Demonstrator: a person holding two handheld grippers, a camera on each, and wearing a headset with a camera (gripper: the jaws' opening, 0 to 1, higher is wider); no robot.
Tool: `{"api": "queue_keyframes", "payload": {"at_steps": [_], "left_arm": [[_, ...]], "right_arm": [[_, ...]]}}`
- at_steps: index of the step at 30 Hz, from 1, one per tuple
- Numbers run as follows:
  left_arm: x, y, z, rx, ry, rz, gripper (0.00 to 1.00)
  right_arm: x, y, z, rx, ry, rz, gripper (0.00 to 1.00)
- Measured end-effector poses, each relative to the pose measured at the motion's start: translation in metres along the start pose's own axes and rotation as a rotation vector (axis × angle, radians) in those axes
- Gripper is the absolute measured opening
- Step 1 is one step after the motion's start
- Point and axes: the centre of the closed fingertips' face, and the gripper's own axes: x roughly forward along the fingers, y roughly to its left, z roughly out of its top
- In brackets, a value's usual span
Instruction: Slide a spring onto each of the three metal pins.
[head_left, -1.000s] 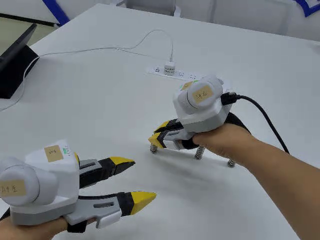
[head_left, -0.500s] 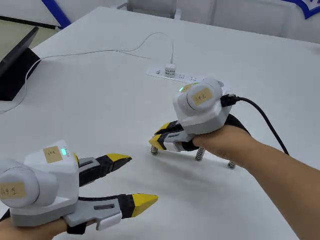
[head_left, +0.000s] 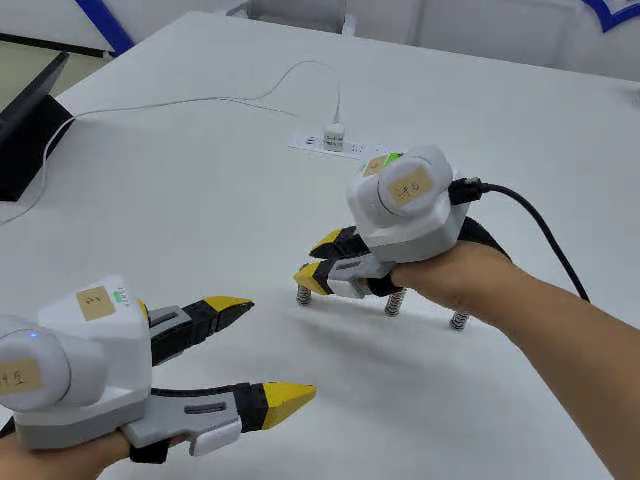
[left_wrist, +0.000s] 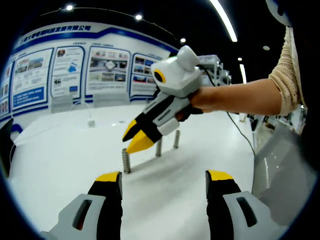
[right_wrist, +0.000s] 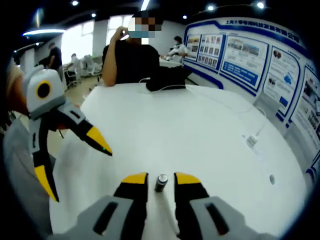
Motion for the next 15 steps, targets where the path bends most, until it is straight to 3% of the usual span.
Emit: {"api": "queue_keyframes", "payload": {"at_steps": [9,15], "left_arm": [[0.000,0.000,0.001,-0.005,0.004,0.000,0.70],[-0.001,0.001,0.003,0.000,0.002,0.005,0.71]], "right_arm": [[-0.041,-0.002,0.013,-0.026,-0.072,-0.060,0.22],[-0.080,-0.007,0.014,-0.002,-0.129,-0.122,0.22]]}}
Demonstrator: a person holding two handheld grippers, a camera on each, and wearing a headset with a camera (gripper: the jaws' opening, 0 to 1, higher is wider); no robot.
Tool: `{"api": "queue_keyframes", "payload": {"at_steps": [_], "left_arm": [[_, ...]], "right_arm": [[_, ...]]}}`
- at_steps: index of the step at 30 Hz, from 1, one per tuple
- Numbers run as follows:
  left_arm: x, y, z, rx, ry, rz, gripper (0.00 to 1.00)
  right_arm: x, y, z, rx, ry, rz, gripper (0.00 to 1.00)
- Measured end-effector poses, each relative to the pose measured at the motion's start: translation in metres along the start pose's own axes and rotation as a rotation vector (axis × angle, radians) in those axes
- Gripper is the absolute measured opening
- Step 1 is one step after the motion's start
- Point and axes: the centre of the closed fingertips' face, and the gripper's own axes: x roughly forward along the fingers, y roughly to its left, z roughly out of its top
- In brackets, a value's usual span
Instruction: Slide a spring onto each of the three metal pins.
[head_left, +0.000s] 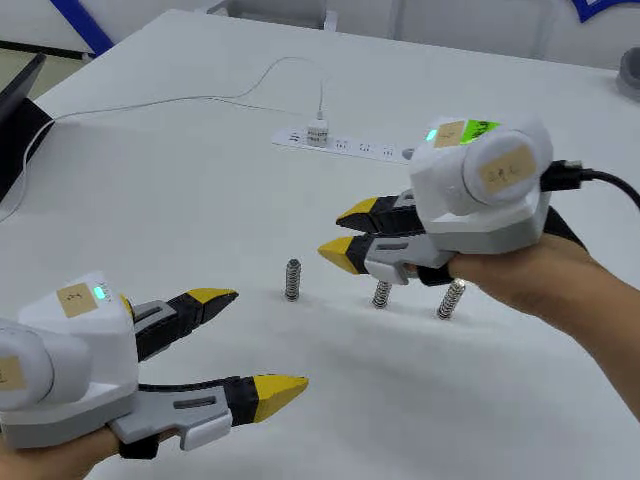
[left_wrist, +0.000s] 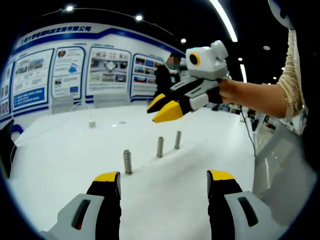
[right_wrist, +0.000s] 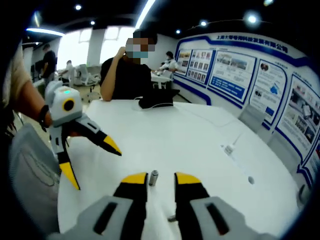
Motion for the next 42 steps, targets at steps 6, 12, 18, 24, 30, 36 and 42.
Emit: {"api": "queue_keyframes", "payload": {"at_steps": [6,12,18,24,30,36,42], "left_arm": [[0.000,0.002,0.002,0.005,-0.003,0.006,0.73],[0.000,0.000,0.004,0.010,-0.005,0.001,0.73],[0.000,0.000,0.006,0.020,-0.010,0.007,0.74],[-0.002,0.000,0.009,0.034,-0.022,0.008,0.70],[-0.003,0.002,0.009,0.042,-0.028,0.013,0.67],[-0.004,0.000,0.009,0.041,-0.024,0.011,0.68],[-0.006,0.001,0.010,0.032,-0.023,0.016,0.70]], "right_arm": [[-0.035,-0.011,-0.005,0.034,-0.022,-0.073,0.22],[-0.064,-0.019,-0.019,0.078,-0.027,-0.140,0.22],[-0.079,-0.025,-0.028,0.099,-0.025,-0.181,0.22],[-0.089,-0.027,-0.035,0.130,-0.031,-0.210,0.22],[-0.096,-0.028,-0.048,0.150,-0.016,-0.226,0.22],[-0.101,-0.028,-0.054,0.162,-0.012,-0.239,0.22],[-0.105,-0.029,-0.059,0.173,-0.008,-0.252,0.22]]}}
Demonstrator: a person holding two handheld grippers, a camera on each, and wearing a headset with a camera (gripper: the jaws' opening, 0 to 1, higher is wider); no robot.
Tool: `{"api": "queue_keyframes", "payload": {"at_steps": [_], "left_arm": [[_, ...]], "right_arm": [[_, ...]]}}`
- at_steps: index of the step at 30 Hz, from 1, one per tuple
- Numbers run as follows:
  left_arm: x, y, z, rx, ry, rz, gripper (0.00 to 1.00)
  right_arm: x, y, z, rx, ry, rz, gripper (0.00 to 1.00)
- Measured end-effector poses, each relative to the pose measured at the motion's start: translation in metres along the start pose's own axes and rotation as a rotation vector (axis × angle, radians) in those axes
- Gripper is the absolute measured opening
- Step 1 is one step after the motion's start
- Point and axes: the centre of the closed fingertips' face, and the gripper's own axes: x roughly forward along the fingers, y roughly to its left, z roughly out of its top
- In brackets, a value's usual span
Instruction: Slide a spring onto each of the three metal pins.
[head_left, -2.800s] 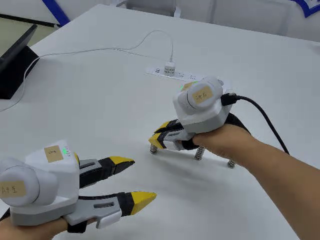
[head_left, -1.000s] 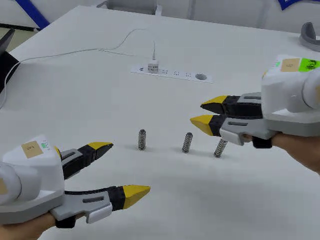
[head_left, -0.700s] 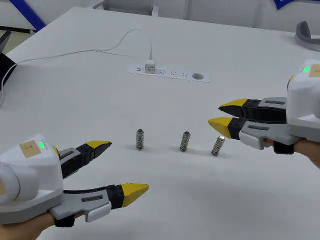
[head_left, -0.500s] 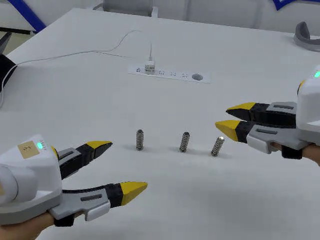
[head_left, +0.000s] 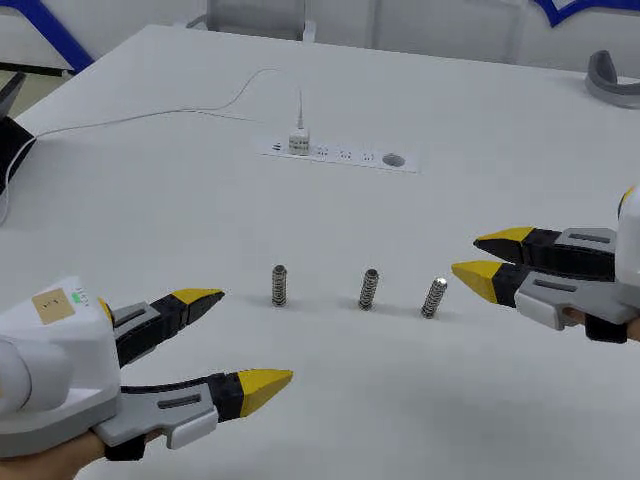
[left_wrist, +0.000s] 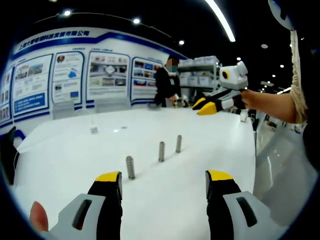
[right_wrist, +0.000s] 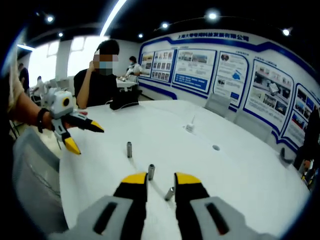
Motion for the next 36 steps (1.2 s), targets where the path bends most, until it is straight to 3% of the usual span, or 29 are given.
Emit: {"api": "queue_keyframes", "payload": {"at_steps": [7,14,22,29,33,36], "left_arm": [[-0.001,-0.001,0.005,-0.001,-0.020,-0.003,0.69],[-0.001,0.002,0.005,-0.012,-0.011,0.002,0.64],[-0.003,-0.001,0.005,-0.008,-0.007,-0.007,0.53],[-0.004,0.003,0.005,-0.005,-0.002,0.013,0.56],[-0.004,0.009,0.006,-0.017,-0.010,0.041,0.70],[-0.004,0.009,0.005,-0.018,-0.003,0.043,0.73]], "right_arm": [[-0.004,-0.001,-0.004,0.005,0.003,-0.009,0.22],[-0.009,-0.003,-0.007,0.017,0.000,-0.022,0.22],[-0.009,-0.003,-0.013,0.022,0.012,-0.027,0.22],[-0.009,-0.005,-0.013,0.027,0.011,-0.031,0.22],[-0.009,-0.005,-0.015,0.030,0.013,-0.031,0.22],[-0.008,-0.005,-0.017,0.033,0.017,-0.030,0.22]]}}
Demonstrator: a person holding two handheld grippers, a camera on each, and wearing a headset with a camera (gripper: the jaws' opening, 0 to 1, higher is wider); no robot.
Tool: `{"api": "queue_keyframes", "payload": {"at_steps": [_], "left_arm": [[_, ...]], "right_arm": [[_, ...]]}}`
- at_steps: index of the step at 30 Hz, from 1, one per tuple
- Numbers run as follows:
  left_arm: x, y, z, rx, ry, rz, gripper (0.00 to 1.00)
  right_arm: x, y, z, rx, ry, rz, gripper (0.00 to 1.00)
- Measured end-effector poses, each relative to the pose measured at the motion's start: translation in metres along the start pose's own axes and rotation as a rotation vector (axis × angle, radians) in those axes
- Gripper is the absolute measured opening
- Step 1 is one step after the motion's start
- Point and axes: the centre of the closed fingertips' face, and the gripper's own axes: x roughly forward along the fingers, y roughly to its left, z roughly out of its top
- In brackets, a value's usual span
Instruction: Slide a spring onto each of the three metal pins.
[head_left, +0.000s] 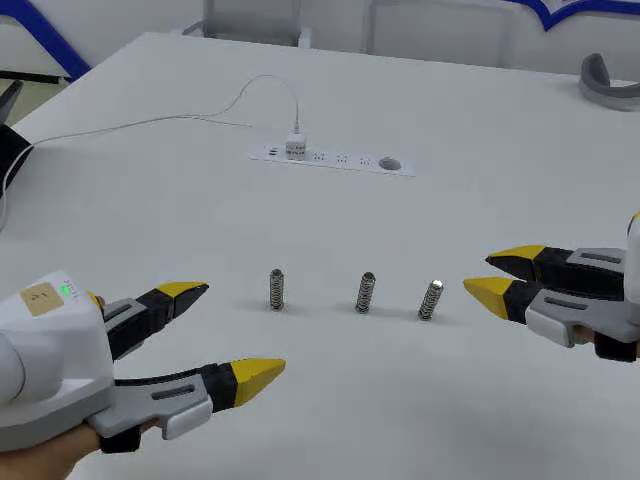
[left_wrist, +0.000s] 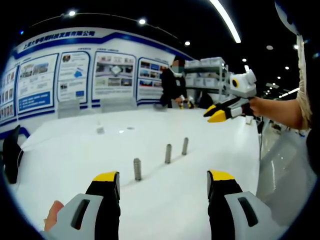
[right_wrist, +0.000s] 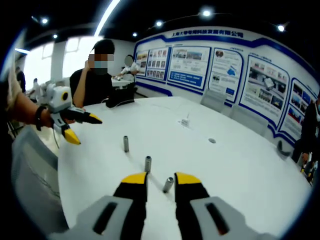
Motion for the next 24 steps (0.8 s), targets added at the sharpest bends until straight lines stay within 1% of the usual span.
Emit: {"api": "queue_keyframes", "payload": {"at_steps": [8,19,24], "left_arm": [[0.000,0.001,0.000,0.000,-0.002,0.005,0.76],[-0.001,0.005,0.001,-0.009,0.000,0.021,0.79],[-0.001,0.006,0.002,-0.010,0.001,0.024,0.78]], "right_arm": [[-0.002,-0.004,-0.002,0.012,-0.002,-0.009,0.22],[-0.004,-0.008,-0.006,0.023,-0.001,-0.020,0.22],[-0.005,-0.010,-0.006,0.027,-0.006,-0.024,0.22]]}}
